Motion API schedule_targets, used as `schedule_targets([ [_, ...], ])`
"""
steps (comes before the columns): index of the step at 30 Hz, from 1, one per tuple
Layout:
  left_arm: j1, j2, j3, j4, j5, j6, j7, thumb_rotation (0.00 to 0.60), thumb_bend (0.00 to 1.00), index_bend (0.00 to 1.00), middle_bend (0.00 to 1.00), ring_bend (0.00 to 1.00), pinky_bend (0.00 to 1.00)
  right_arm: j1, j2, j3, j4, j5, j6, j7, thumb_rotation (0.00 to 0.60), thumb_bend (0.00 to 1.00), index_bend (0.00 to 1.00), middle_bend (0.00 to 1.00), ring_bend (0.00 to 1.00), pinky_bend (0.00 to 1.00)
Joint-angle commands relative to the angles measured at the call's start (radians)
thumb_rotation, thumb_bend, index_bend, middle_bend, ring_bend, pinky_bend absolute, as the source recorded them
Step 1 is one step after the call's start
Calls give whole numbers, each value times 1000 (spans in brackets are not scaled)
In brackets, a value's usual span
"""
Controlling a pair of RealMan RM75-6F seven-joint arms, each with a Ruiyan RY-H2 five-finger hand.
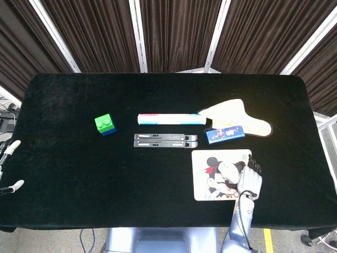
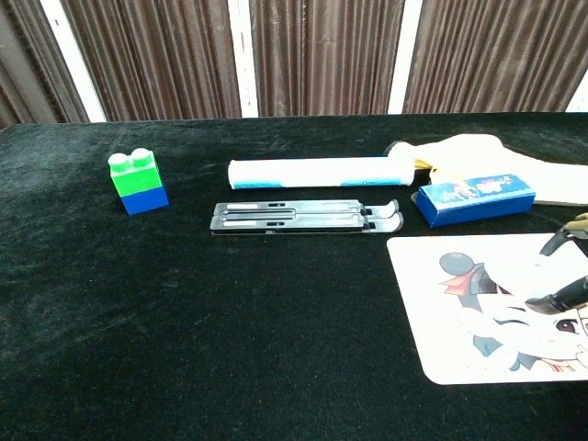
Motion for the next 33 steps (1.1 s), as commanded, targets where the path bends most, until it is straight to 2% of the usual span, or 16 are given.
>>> schedule_targets([
  [1,0,0,0,-1,0,0,1,600,176,0,0,0,0,-1,6,-8,-18,-9,0,0,600,159,335,0,0,0],
  [9,0,2,0,-3,1,0,3,600,176,0,0,0,0,3,24,-24,-56,-9,-10,-15,600,109,108,0,0,0],
  [15,-1,3,0,-4,1,-1,0,600,174,0,0,0,0,7,36,-22,-61,-6,-15,-14,600,106,97,0,0,0],
  [23,-2,-1,1,-5,0,-4,4,600,175,0,0,0,0,17,76,-38,-85,-108,-23,29,600,110,98,0,0,0],
  [28,-3,-4,0,-7,0,-3,13,600,175,0,0,0,0,34,96,-31,-109,-80,-57,4,600,110,98,0,0,0],
  [33,0,-4,-1,-7,-2,1,10,600,175,0,0,0,0,77,64,-10,-64,-47,-84,-33,600,110,97,0,0,0],
])
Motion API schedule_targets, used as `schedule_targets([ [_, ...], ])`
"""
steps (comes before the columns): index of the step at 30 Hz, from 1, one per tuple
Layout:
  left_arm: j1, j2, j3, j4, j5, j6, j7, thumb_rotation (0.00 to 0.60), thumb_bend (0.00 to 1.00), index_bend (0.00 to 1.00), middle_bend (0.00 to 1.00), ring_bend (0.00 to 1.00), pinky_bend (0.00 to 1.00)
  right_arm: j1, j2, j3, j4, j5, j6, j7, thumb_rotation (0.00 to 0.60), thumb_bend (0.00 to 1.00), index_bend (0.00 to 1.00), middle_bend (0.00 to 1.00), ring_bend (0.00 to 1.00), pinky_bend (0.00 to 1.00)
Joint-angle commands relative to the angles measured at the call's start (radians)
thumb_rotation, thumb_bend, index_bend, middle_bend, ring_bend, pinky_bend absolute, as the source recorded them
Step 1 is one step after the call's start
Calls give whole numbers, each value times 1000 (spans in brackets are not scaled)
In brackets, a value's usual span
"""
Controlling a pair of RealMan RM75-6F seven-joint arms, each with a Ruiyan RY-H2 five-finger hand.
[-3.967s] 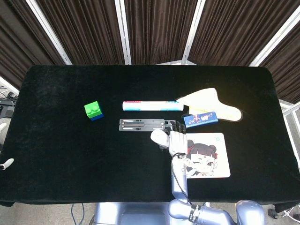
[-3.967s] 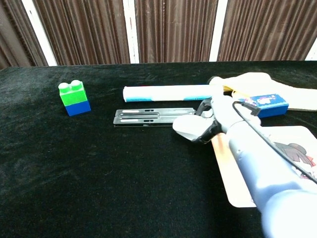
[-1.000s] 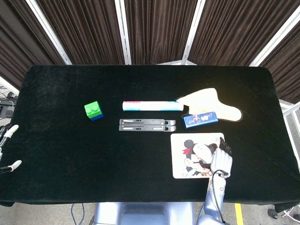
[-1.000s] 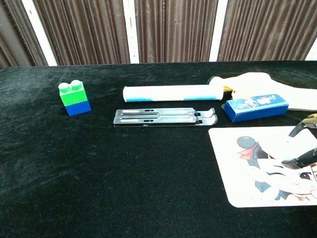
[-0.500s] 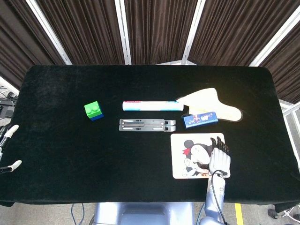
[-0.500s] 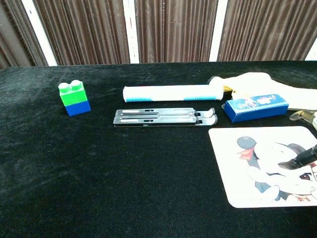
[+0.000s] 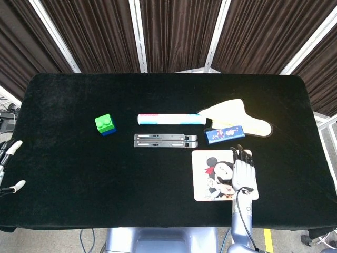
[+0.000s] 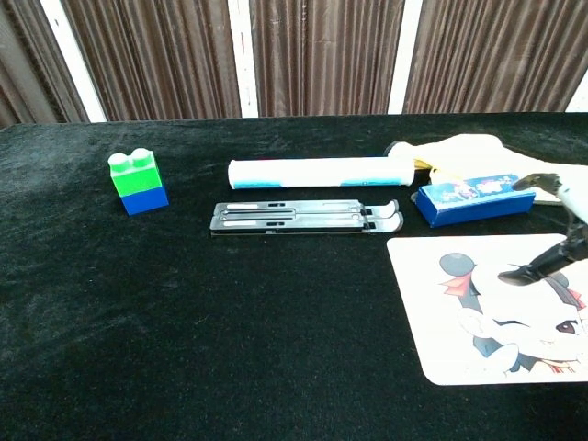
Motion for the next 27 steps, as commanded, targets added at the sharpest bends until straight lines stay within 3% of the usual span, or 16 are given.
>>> schedule_targets([
  [1,0,0,0,1,-1,0,-3,600,175,0,0,0,0,27,-25,15,34,20,-17,-22,600,110,97,0,0,0],
  [16,-6,-1,-2,14,-11,-16,-22,600,176,0,0,0,0,108,-96,47,198,111,-72,-77,600,117,97,0,0,0],
  [27,-9,0,-1,14,-12,-24,-26,600,175,0,0,0,0,127,-104,53,254,153,-91,-86,600,126,98,0,0,0],
])
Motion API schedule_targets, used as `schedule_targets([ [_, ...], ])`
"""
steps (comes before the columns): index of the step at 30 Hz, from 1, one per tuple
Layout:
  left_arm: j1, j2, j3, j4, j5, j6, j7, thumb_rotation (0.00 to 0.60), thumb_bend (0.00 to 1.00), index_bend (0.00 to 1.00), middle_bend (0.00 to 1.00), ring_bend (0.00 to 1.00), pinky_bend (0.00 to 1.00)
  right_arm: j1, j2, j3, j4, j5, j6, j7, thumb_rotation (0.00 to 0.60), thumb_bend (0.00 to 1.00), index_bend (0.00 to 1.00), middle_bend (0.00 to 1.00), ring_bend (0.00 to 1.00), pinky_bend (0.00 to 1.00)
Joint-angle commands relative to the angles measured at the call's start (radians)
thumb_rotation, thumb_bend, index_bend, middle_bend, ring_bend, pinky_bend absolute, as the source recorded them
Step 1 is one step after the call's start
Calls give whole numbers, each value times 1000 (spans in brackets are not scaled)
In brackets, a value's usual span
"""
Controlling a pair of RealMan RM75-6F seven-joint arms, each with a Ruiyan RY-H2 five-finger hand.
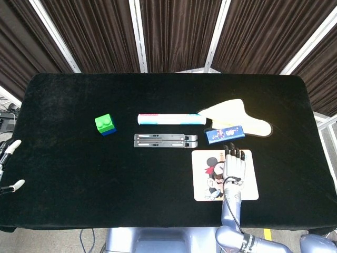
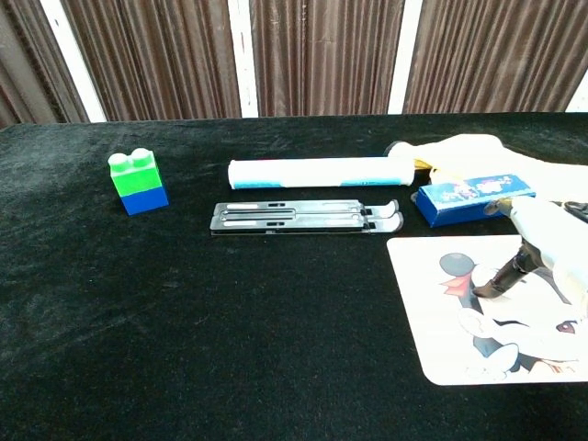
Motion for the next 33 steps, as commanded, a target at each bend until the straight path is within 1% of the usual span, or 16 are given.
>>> schedule_targets([
  [1,0,0,0,0,1,0,-1,600,174,0,0,0,0,3,-1,5,12,4,-2,5,600,128,98,0,0,0],
  [7,0,1,1,0,0,-1,-2,600,175,0,0,0,0,8,-10,13,53,-20,9,37,600,132,97,0,0,0],
  [14,-1,3,3,-2,1,-5,5,600,175,0,0,0,0,14,2,34,86,-9,-1,51,600,135,98,0,0,0],
  [17,-1,4,3,-2,-1,-6,5,600,175,0,0,0,0,14,13,48,91,7,-11,56,600,136,97,0,0,0],
  [20,-2,4,3,-2,-2,-7,7,600,174,0,0,0,0,14,26,50,87,11,-21,63,600,136,97,0,0,0],
  [24,-2,3,2,-3,0,-4,6,600,175,0,0,0,0,7,45,36,51,-23,-20,90,600,134,98,0,0,0],
  [28,0,0,0,-3,2,4,7,600,175,0,0,0,0,-5,90,19,-25,-81,-15,120,600,134,98,0,0,0],
  [30,2,-2,0,-4,4,9,8,600,176,0,0,0,0,-14,133,17,-65,-105,-31,143,600,134,98,0,0,0],
  [33,3,-8,1,-5,10,15,16,600,175,0,0,0,0,-39,230,10,-123,-130,-99,208,600,133,98,0,0,0],
])
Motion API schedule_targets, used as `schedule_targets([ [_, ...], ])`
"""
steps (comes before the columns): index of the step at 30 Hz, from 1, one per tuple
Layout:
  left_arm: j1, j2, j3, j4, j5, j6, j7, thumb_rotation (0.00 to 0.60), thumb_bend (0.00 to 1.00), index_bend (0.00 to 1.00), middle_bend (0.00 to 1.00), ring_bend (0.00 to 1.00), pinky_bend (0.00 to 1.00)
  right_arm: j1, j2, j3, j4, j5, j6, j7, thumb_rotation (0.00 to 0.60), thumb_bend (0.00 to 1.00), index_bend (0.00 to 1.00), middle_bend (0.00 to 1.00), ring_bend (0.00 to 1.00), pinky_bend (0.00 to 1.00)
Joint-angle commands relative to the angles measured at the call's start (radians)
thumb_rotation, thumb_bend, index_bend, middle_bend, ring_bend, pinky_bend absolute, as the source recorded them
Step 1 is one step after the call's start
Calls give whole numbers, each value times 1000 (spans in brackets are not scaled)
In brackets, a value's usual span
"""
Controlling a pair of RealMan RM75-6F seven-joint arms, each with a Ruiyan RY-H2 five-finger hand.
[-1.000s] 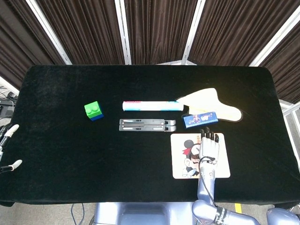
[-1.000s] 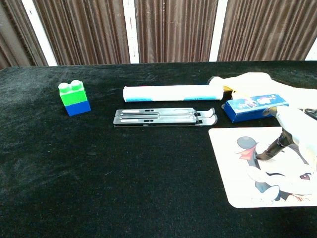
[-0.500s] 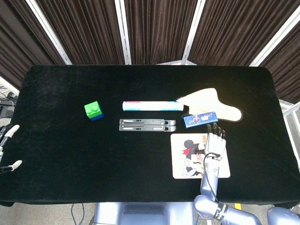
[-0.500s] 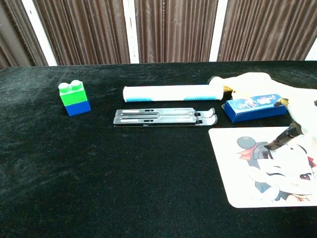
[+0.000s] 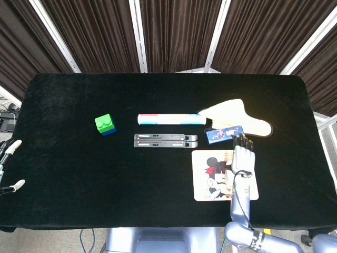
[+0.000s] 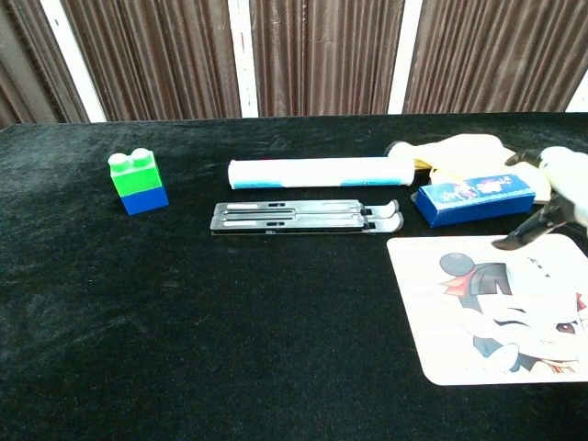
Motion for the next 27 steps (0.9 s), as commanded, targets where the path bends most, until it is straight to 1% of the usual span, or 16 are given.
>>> schedule_targets([
  [1,1,-7,1,0,5,5,4,600,175,0,0,0,0,-36,129,-14,-78,-50,-84,90,600,131,98,0,0,0],
  [3,1,-16,2,2,9,7,5,600,176,0,0,0,0,-59,201,-31,-84,-104,-110,136,600,128,98,0,0,0],
  [6,1,-29,4,9,12,8,6,600,174,0,0,0,0,-93,290,-73,-78,-186,-138,200,600,126,98,0,0,0],
  [10,6,-51,9,28,11,8,26,600,174,0,0,0,0,-141,390,-124,-77,-271,-161,294,600,127,98,0,0,0],
  [15,19,-88,12,54,-3,14,29,600,174,0,0,0,0,-193,495,-174,-66,-361,-166,401,600,126,98,0,0,0],
  [18,29,-110,7,71,3,44,17,600,173,0,0,0,0,-227,533,-205,-42,-436,-138,477,600,126,98,0,0,0],
  [21,40,-130,6,90,17,78,7,600,171,0,0,0,0,-270,553,-245,13,-525,-78,549,600,125,98,0,0,0],
  [24,48,-143,12,99,30,93,7,600,170,0,0,0,0,-317,554,-289,84,-611,-9,636,600,126,98,0,0,0],
  [27,55,-154,20,99,45,105,25,600,171,0,0,0,0,-358,534,-318,159,-666,56,724,600,125,97,0,0,0],
])
